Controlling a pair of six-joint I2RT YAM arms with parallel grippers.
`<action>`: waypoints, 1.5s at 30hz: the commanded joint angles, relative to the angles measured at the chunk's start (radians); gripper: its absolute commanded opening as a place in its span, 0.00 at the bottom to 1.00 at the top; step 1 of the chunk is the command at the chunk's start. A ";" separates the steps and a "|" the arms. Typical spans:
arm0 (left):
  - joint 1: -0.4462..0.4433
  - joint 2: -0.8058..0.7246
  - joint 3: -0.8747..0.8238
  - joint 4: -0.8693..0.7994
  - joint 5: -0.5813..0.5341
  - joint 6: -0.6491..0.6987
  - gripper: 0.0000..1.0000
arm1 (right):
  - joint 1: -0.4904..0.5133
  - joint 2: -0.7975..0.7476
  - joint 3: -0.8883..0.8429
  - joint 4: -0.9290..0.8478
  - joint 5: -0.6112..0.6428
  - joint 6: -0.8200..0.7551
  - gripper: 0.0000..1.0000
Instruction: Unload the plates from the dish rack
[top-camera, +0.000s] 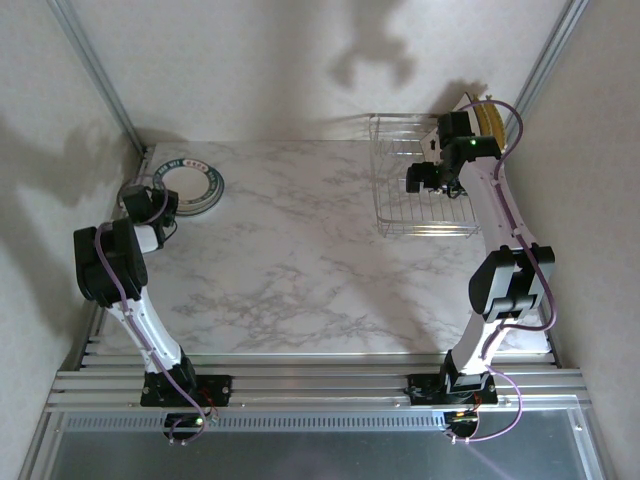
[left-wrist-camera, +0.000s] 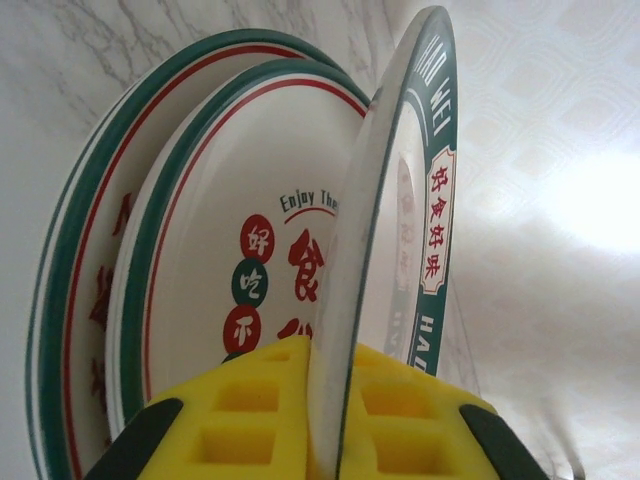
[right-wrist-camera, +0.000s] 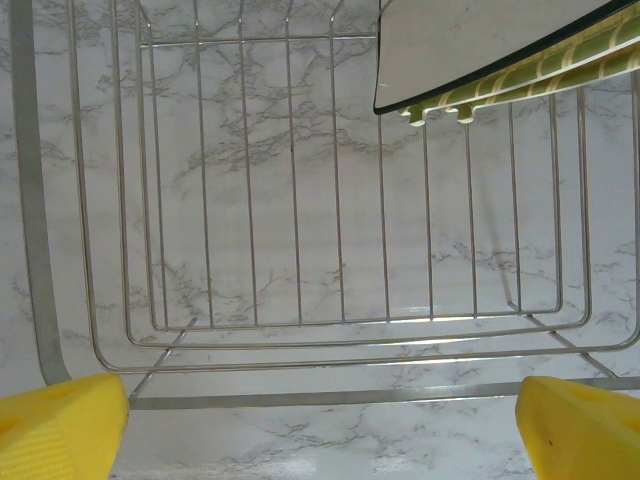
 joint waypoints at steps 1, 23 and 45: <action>0.009 0.022 0.037 0.052 0.006 -0.009 0.00 | -0.005 -0.002 -0.007 -0.008 -0.005 -0.021 0.99; -0.010 -0.036 0.080 -0.223 -0.091 0.215 0.26 | -0.005 -0.010 -0.007 0.002 -0.017 -0.022 0.99; -0.075 -0.119 0.197 -0.579 -0.351 0.494 0.59 | -0.002 -0.019 -0.012 0.015 -0.029 -0.019 0.99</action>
